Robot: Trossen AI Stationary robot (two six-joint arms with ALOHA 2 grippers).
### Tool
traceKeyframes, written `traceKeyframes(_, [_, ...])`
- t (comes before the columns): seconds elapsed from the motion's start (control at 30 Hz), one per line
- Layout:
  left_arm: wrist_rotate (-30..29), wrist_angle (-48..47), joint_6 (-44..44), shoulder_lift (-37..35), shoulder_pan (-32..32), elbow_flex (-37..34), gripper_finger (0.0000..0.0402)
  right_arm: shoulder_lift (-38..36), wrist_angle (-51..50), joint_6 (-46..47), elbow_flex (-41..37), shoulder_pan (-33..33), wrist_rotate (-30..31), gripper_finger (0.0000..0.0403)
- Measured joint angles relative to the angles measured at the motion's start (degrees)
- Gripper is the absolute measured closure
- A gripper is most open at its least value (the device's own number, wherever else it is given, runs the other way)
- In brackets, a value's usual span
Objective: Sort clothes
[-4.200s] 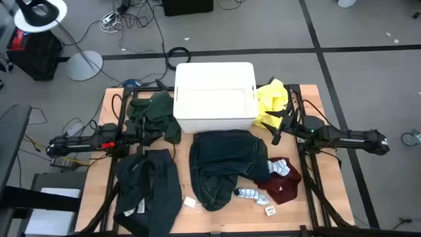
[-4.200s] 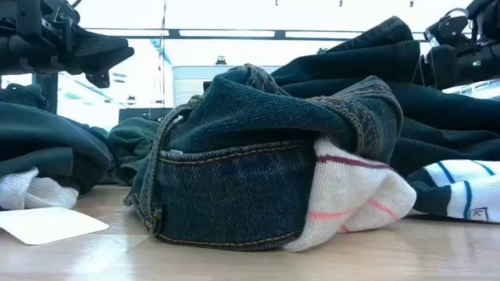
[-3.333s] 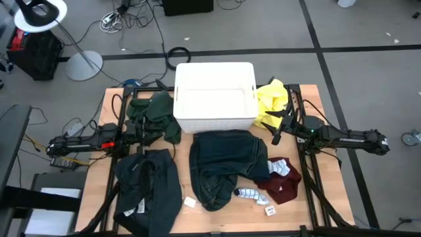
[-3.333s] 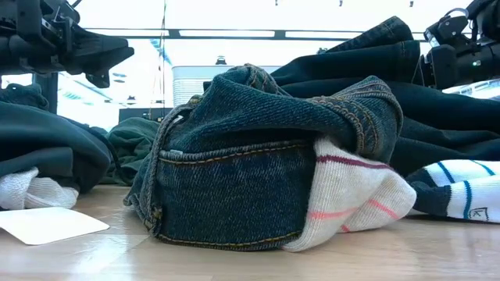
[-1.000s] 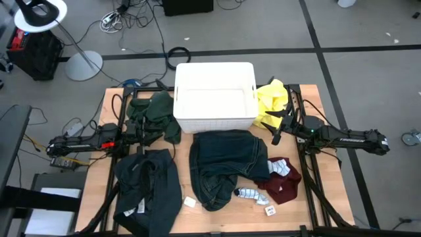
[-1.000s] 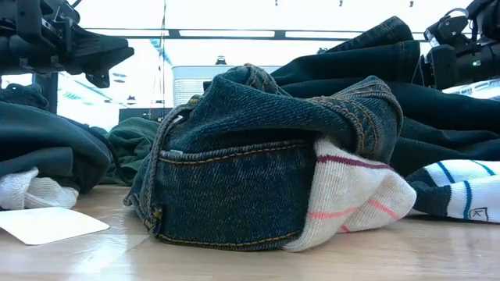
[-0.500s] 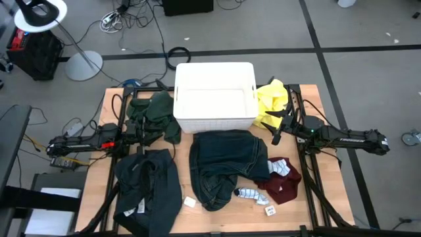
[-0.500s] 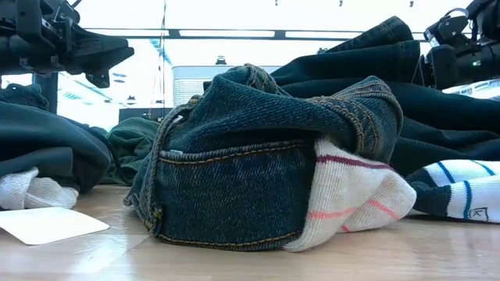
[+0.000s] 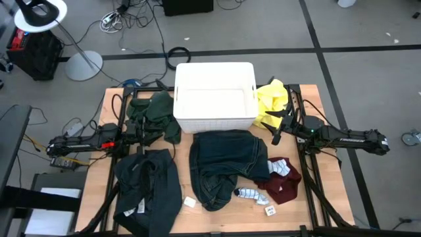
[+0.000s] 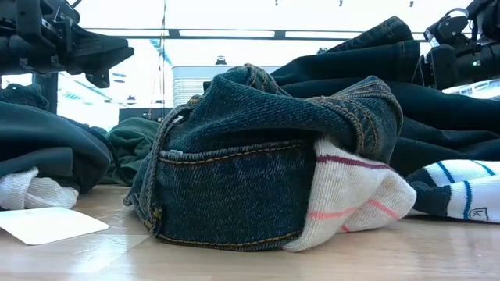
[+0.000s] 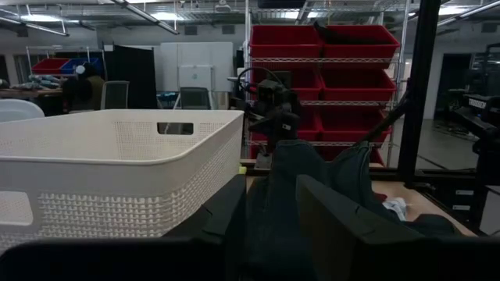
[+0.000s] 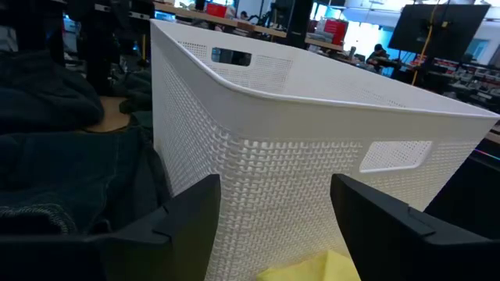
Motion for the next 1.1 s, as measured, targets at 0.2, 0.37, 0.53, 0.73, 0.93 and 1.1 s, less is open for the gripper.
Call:
traceKeyframes(0.2, [0.0,0.0,0.0,0.0,0.0,0.0,0.0282,0.0,0.0,0.0,0.0,0.0,0.0,0.0158])
traceKeyframes(0.37, [0.0,0.0,0.0,0.0,0.0,0.0,0.0282,0.0,0.0,0.0,0.0,0.0,0.0,0.0158])
traceKeyframes(0.53, [0.0,0.0,0.0,0.0,0.0,0.0,0.0282,0.0,0.0,0.0,0.0,0.0,0.0,0.0158])
traceKeyframes(0.73, [0.0,0.2,0.0,0.0,0.0,0.0,0.0282,0.0,0.0,0.0,0.0,0.0,0.0,0.0158])
traceKeyframes(0.93, [0.0,0.9,0.0,0.0,0.0,0.0,0.0282,0.0,0.0,0.0,0.0,0.0,0.0,0.0158])
traceKeyframes(1.1, [0.0,3.6,0.0,0.0,0.0,0.0,0.0282,0.0,0.0,0.0,0.0,0.0,0.0,0.0158])
